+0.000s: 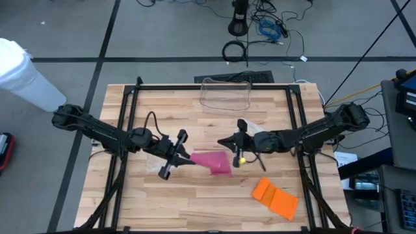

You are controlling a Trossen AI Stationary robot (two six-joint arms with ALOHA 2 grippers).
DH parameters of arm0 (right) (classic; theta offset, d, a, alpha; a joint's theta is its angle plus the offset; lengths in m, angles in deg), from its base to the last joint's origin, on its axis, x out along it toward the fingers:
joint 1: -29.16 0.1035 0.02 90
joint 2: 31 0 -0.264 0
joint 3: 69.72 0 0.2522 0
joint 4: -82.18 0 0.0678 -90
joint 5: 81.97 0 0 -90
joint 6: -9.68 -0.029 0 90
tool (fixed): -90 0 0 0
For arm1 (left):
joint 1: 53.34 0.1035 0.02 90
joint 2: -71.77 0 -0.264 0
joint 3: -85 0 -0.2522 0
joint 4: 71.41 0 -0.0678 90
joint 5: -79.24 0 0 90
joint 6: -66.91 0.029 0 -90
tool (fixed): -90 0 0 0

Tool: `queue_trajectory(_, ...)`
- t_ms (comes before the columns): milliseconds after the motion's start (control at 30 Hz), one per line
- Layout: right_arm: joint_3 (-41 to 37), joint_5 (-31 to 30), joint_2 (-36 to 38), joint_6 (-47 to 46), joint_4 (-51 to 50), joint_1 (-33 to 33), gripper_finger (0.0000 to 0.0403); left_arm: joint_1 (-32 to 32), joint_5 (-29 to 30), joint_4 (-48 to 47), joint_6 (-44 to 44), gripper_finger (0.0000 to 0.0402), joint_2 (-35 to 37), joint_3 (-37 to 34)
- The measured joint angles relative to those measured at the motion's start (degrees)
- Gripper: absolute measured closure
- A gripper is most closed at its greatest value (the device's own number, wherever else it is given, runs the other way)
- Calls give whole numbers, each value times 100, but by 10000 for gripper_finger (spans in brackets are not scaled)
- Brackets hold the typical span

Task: Roll bandage
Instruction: Roll the pink bandage

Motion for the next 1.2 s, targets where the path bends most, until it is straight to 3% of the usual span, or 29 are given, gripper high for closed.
queue_trajectory(300, -3, -180, -142, 96, 304, -34, 403, -63, 263, -163, 186, 377, 0, 25)
queue_trajectory(600, -3, -185, 934, 466, 153, 368, 382, -61, 781, -755, 1397, 377, 0, 25)
queue_trajectory(833, -2, 57, 1127, -150, 212, 793, 307, -61, 1236, -959, 2206, 377, 0, 23)
queue_trajectory(1067, -4, 430, 976, -1671, 228, 790, 197, -66, 1313, -1267, 3000, 377, 0, 23)
queue_trajectory(1200, -4, 474, 940, -2428, 213, 763, 171, -66, 1489, -1267, 3056, 377, 0, 23)
